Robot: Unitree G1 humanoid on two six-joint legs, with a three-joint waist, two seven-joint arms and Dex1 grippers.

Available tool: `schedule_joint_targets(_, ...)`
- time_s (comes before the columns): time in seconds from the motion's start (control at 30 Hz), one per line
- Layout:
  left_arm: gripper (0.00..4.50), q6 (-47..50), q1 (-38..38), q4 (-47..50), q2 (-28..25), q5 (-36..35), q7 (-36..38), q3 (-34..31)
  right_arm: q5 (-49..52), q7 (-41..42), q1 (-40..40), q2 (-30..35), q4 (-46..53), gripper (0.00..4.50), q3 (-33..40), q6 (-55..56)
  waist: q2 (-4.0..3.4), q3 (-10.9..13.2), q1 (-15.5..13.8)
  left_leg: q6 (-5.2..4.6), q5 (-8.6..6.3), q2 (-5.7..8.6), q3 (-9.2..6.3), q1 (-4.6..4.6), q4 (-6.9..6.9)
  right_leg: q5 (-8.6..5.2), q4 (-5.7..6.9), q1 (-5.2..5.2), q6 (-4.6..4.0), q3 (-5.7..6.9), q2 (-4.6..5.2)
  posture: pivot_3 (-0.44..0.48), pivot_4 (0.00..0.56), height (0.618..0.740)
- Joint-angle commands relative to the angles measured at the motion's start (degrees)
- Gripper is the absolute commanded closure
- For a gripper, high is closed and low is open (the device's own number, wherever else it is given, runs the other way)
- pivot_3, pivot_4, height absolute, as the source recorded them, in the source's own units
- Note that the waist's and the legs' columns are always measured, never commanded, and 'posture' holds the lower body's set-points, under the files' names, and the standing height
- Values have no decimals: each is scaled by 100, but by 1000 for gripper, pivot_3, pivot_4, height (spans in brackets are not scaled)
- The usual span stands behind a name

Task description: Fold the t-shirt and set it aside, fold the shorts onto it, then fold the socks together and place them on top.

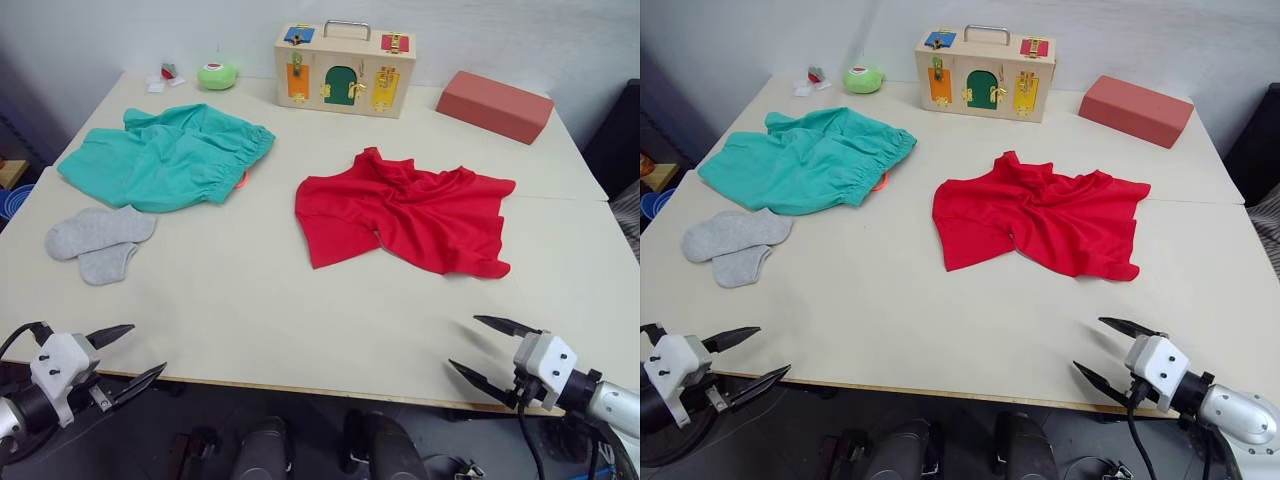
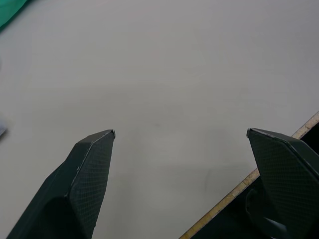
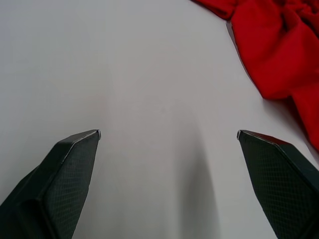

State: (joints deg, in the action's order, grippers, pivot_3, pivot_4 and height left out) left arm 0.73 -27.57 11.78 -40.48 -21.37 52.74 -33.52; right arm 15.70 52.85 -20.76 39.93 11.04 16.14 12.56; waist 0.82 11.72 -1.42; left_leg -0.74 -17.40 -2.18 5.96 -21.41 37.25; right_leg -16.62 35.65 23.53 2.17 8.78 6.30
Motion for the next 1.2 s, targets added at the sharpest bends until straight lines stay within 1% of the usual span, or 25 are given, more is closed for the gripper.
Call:
schedule_joint_targets(0.03, 41, 376, -62, 288, -72, -393, 139, -35, 52, -52, -8, -65, 109, 0, 2, 85, 0, 0, 1, 0, 0, 0, 0, 0, 0, 0, 0, 0, 0, 0, 0, 0, 150, 740)
schedule_joint_targets(0.1, 41, 553, 18, 486, -10, -662, 135, -67, 55, -65, -17, -76, 123, 0, -2, 86, 0, 0, 3, 0, 0, 0, 0, 0, 0, 0, 0, 0, 0, 0, 0, 0, 150, 740)
schedule_joint_targets(0.2, 41, 804, 86, 623, -115, -735, 173, 7, 48, -83, -20, -94, 139, 0, -21, 90, -1, 0, 2, 0, 0, 0, -1, 0, 1, 0, 1, -1, 0, 0, 0, 0, 150, 740)
schedule_joint_targets(0.4, 41, 1228, 458, 673, -303, -990, 411, 161, 89, -201, -17, -232, 223, 0, -10, 93, -1, -1, 1, 1, 2, 0, 0, 1, 1, 0, 4, -1, 0, 0, -2, 0, 150, 740)
schedule_joint_targets(0.5, 41, 1551, 911, 716, -541, -1037, 390, 356, 130, -272, 3, -259, 359, 0, 61, 37, -1, -1, 3, 1, 2, 0, 1, 1, 1, 0, 5, -1, 0, -1, -2, 0, 150, 740)
schedule_joint_targets(0.57, 41, 1835, 1426, 807, -689, -1035, 258, 638, 226, -280, 42, -162, 454, 0, 133, -197, -1, -1, -9, 2, 6, 0, 0, 1, 4, 0, 11, 0, 0, -1, -2, 0, 150, 740)
schedule_joint_targets(0.63, 41, 2032, 2092, 846, -782, -936, 135, 1063, 348, -199, 82, -33, 594, 0, 174, -397, -3, -2, -20, 2, 8, 2, -2, 3, 6, 1, 14, -4, 1, -1, -1, 0, 150, 740)
schedule_joint_targets(0.7, 41, 2249, 2860, 816, -825, -859, 117, 1620, 367, -309, 268, 10, 658, 0, 247, -507, -3, -2, -24, 1, 9, 4, -2, 4, 7, 2, 17, -6, 1, -5, 0, 0, 150, 740)
schedule_joint_targets(0.77, 41, 2351, 3613, 656, -801, -617, 203, 2279, 213, -461, 556, 121, 618, 0, 250, -670, -2, -2, -18, 3, 11, 6, 0, 6, 8, 3, 23, -7, 3, -6, -1, 0, 150, 740)
schedule_joint_targets(0.83, 41, 2259, 4300, 361, -704, -214, 271, 2921, -54, -596, 879, 260, 495, 0, 148, -861, -3, -3, 5, 18, 21, 13, 6, 9, 8, 4, 29, -5, 5, -12, -1, 0, 150, 740)
schedule_joint_targets(0.9, 41, 2186, 4953, -39, -467, 111, 245, 3437, -343, -748, 1261, 366, 289, 0, -16, -1030, -3, -3, 21, 34, 30, 15, 23, 17, 2, 5, 31, -2, 6, -25, -5, 0, 150, 740)
schedule_joint_targets(0.97, 41, 2012, 5559, -568, -191, 572, 155, 3933, -646, -962, 1669, 416, 23, 0, -177, -1257, -2, -2, 14, 39, 33, 13, 30, 22, 3, 5, 33, -1, 7, -33, -12, 0, 150, 740)
schedule_joint_targets(1.07, 41, 1649, 6381, -1514, 321, 1339, 21, 4644, -1135, -1062, 2252, 517, -497, 0, -555, -1424, 0, -2, 4, 35, 40, 16, 36, 20, 7, 10, 35, 3, 14, -43, -19, 0, 150, 740)
schedule_joint_targets(1.2, 41, 1321, 6949, -2449, 743, 1885, -49, 5043, -1473, -1118, 2721, 553, -993, 0, -879, -1460, 0, -2, 13, 29, 43, 19, 46, 15, 8, 12, 31, 9, 18, -57, -28, 0, 150, 740)
